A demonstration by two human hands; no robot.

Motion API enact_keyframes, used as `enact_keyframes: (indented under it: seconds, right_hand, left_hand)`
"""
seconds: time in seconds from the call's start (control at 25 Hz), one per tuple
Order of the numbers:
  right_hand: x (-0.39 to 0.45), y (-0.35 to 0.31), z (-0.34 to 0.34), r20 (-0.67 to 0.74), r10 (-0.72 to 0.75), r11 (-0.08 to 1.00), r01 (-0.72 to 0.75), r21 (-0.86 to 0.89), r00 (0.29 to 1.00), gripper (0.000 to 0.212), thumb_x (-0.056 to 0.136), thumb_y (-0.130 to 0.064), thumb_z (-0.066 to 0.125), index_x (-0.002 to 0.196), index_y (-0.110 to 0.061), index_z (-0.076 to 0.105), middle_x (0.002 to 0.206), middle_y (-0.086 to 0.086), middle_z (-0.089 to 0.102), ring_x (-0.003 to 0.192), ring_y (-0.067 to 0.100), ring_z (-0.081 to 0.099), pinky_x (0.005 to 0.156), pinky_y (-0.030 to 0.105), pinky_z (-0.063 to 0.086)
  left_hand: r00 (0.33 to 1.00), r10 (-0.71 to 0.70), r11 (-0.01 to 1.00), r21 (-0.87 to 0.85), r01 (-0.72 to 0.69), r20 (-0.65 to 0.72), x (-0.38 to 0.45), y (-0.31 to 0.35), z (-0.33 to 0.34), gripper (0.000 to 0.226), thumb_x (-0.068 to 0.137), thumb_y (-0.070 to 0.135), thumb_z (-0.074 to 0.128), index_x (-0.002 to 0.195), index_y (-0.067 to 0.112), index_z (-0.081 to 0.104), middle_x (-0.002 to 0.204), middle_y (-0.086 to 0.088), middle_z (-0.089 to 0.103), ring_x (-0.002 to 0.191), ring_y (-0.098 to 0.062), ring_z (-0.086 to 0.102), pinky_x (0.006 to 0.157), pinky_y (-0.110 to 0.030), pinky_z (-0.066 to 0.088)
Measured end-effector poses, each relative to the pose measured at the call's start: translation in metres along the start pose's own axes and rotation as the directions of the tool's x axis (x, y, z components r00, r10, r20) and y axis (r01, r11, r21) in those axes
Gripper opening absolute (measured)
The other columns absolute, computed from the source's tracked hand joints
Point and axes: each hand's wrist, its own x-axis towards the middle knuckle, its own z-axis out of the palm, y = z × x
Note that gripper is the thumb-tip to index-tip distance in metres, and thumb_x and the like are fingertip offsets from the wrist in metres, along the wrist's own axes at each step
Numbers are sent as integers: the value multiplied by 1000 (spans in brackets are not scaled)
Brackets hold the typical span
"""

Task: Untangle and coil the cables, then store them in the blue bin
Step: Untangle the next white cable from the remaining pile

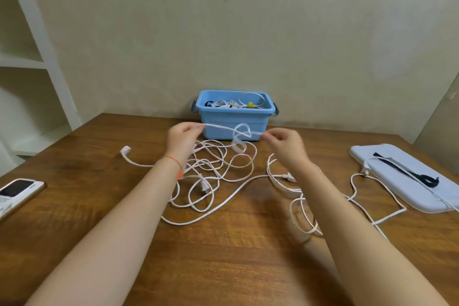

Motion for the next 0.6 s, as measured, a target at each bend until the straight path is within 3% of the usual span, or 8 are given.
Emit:
enact_keyframes:
  seconds: [0.08,0.16,0.28,0.4,0.44,0.52,0.6]
  right_hand:
    - [12,15,-19,-331,135,991,-125,53,934,19,97,-22,58,98,-14,75,86,1,71,76,16,60,69,27,43]
    - [18,26,-34,-512,227,974,-182,137,829,21,97,-19,53,96,-12,72,89,4,69,83,22,60,73,28,42]
    - [21,26,-44,-608,304,943,-144,299,733,20,97,-16,48,95,-12,67,90,4,64,84,22,56,74,31,42]
    - [21,30,-55,-649,349,923,-125,365,676,23,98,-17,46,99,-11,67,94,4,65,87,22,57,82,35,47]
    - [21,32,-56,-655,345,924,-122,361,673,22,98,-17,46,98,-12,67,93,3,64,87,22,57,82,36,47]
    - [20,25,-53,-633,279,945,-89,314,723,19,96,-18,47,91,-14,65,85,1,62,83,22,55,77,35,45]
    - [15,5,-44,-468,157,971,-50,233,869,19,94,-18,51,81,-18,65,70,-3,56,73,20,49,67,32,40]
  left_hand:
    - [969,-39,997,-71,22,-245,16,0,-14,4,91,18,67,91,17,71,87,-3,67,86,-27,62,71,-25,44]
    - [914,-35,999,-18,31,-404,23,-1,-24,12,92,17,61,99,15,71,98,-6,68,92,-26,61,77,-27,42]
    - [890,-8,992,105,63,-456,22,-1,-28,28,89,11,47,90,21,73,94,0,68,89,-24,60,78,-31,45]
    - [877,-139,975,89,202,-459,31,-6,-39,37,86,5,44,69,22,72,92,-3,72,88,-27,64,86,-39,54]
    - [879,-174,960,124,252,-444,32,-8,-42,36,88,6,46,70,21,73,96,-6,73,90,-29,64,89,-42,55]
    - [940,-137,887,385,257,-312,27,-5,-32,29,93,12,49,94,19,77,113,-10,68,102,-33,61,94,-42,51]
    - [996,-1,780,623,54,-84,7,6,-12,35,95,22,48,124,22,66,134,-8,53,123,-31,48,103,-42,41]
